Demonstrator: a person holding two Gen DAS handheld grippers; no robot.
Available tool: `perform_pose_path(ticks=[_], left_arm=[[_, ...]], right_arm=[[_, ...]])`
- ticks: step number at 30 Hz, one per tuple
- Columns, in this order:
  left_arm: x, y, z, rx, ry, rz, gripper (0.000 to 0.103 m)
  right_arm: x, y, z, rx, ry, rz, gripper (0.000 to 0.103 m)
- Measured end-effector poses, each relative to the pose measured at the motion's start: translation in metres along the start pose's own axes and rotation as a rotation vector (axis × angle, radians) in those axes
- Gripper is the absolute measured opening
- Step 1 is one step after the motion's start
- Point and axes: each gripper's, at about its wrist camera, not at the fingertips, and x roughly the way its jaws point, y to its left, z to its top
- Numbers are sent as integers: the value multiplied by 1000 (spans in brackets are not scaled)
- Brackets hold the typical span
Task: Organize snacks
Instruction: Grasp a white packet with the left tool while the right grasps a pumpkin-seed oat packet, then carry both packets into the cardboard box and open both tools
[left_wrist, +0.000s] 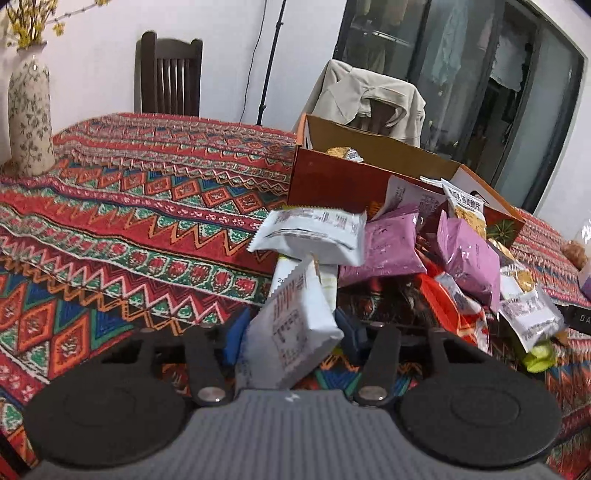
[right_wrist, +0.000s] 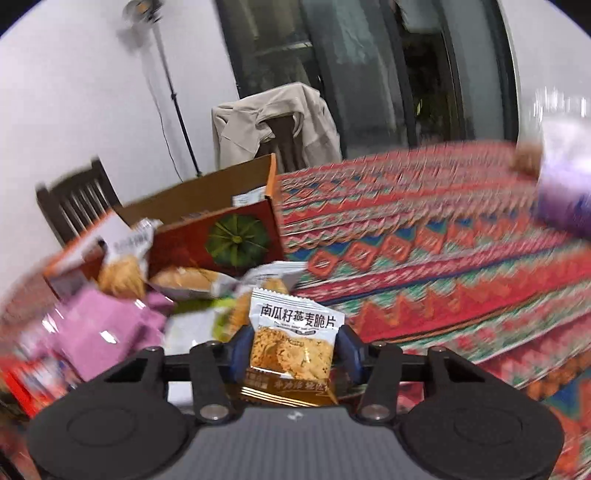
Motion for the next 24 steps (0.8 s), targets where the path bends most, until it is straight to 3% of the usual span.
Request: perform_pose_path(ticks=[4, 6, 8, 11, 14, 18, 24], left_arm=[[-11, 2, -4, 4, -8, 6, 46], [-22, 4, -6, 7, -19, 2, 32], [-33, 3, -8, 13, -28, -3, 25], [-52, 0, -13, 17, -38, -12, 25], [-69, -3, -26, 22, -30, -22, 25], [-89, -10, -45, 45, -21, -31, 14], [-124, -30, -70, 106, -29, -78, 12]], right_arm=[[-1, -9, -1, -46, 30, 8, 45], [1, -15, 1, -39, 28, 26, 46], [3, -18, 2, -44, 28, 32, 43], [-5, -14, -3, -90, 23, 20, 42], [-25, -9, -14, -136, 12, 17, 41], [-64, -3, -41, -186, 10, 52, 42], [-124, 5, -79, -229, 13, 99, 42]])
